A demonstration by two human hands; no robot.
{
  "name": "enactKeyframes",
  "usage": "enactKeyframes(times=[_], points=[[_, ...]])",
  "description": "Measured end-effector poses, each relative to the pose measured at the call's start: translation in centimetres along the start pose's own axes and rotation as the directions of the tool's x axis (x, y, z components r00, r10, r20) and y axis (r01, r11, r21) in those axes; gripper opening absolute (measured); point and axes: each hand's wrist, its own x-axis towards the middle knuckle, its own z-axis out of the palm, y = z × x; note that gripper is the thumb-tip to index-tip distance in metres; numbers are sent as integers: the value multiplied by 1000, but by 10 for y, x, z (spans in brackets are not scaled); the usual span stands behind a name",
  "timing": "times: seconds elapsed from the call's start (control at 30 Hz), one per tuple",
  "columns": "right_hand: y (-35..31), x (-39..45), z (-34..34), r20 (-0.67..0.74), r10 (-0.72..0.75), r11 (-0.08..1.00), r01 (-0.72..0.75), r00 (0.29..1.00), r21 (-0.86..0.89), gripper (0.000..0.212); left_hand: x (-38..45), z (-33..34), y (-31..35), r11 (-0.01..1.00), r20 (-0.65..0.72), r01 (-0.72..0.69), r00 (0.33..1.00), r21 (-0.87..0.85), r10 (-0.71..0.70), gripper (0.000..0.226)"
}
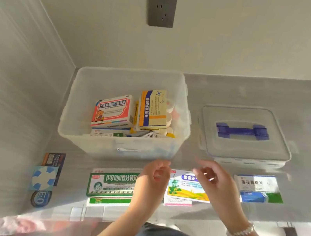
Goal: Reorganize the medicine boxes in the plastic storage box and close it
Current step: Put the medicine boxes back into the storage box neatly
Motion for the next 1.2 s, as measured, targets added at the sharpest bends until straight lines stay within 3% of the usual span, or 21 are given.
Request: enactKeyframes(times=[0.13, 0.23, 0.4, 0.63, 0.77, 0.9, 1.03, 1.2], points=[[48, -3, 3, -17, 89, 989, -90, 996, -115, 23, 7, 31, -26, 992, -11, 78, 997, 99, -77, 29], [74, -4, 5, -25, 106, 969, -109, 994, -223, 40, 11, 49, -43, 975, -18, 103, 995, 198, -101, 28], [100, -2, 4, 41, 181, 922, -155, 983, -353, 77, 10, 69, -60, 912, 23, 297, 948, 283, -316, 40], [118, 4, 6, 169, 263, 854, -147, 950, -500, 62, 6, 78, -63, 905, -38, 364, 930, 221, -365, 29], [116, 0, 3, 183, 280, 872, -170, 943, -459, 64, 1, 80, -61, 907, -56, 369, 929, 203, -366, 34], [108, -10, -2, 129, 210, 904, -142, 969, -403, 84, -8, 82, -60, 943, -130, 278, 958, 181, -257, 38], [106, -13, -13, 14, 151, 961, -144, 988, -237, 43, -14, 85, -48, 967, -79, 250, 966, 44, -246, 19], [83, -12, -27, -9, 241, 968, -240, 970, 77, 32, -17, 80, -25, 966, -91, 223, 967, -131, -236, 18]])
